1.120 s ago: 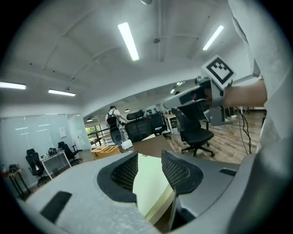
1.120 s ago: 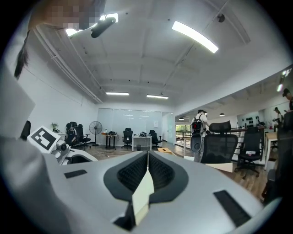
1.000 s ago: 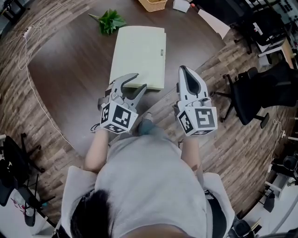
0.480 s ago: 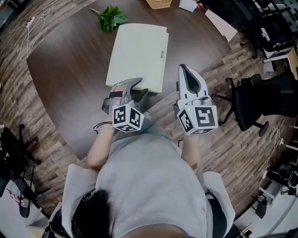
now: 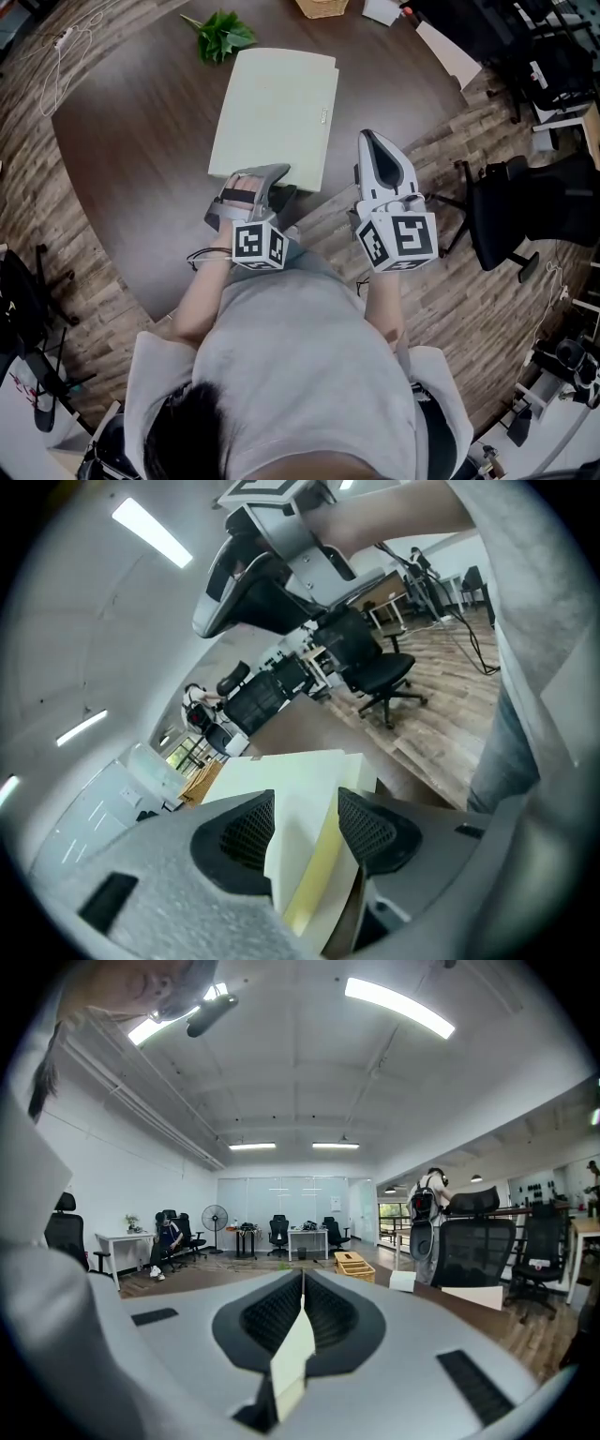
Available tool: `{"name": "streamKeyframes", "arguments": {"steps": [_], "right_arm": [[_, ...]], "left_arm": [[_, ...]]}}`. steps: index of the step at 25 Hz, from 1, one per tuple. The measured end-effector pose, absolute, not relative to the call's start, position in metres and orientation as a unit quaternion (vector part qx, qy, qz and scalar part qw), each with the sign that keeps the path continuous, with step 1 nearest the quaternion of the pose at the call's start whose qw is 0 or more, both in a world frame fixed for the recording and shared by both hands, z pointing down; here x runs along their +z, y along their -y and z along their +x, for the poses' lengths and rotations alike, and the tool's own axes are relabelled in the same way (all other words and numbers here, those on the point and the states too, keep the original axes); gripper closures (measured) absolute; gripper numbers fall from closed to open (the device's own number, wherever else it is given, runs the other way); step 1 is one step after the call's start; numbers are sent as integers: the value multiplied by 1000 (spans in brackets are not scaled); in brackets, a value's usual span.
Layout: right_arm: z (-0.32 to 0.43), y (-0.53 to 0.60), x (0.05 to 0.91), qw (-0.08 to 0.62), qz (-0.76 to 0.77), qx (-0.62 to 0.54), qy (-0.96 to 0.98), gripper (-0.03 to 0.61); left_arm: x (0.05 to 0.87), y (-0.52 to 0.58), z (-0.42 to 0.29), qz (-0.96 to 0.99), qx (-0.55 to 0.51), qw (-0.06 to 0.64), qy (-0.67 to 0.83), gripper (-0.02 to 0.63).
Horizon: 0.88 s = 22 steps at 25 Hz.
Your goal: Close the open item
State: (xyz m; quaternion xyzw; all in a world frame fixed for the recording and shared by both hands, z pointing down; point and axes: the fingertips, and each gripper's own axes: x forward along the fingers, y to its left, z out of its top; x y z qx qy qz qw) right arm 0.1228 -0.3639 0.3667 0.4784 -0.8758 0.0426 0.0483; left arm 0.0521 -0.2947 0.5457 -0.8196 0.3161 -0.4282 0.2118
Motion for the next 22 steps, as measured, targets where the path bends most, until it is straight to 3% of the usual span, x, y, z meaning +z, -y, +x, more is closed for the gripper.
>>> {"name": "streamKeyframes", "arguments": {"steps": [11, 15, 19, 22], "right_arm": [[126, 369, 367, 45, 470, 42, 880, 565], [130, 370, 366, 44, 471, 42, 880, 565], [135, 371, 367, 42, 470, 43, 881, 565], [137, 372, 367, 41, 466, 43, 883, 565]], "left_arm": [[537, 316, 47, -803, -424, 207, -364, 423], [535, 321, 50, -808, -417, 192, -370, 467], [538, 321, 54, -817, -420, 157, -362, 555], [545, 324, 57, -815, -438, 132, -355, 575]]}}
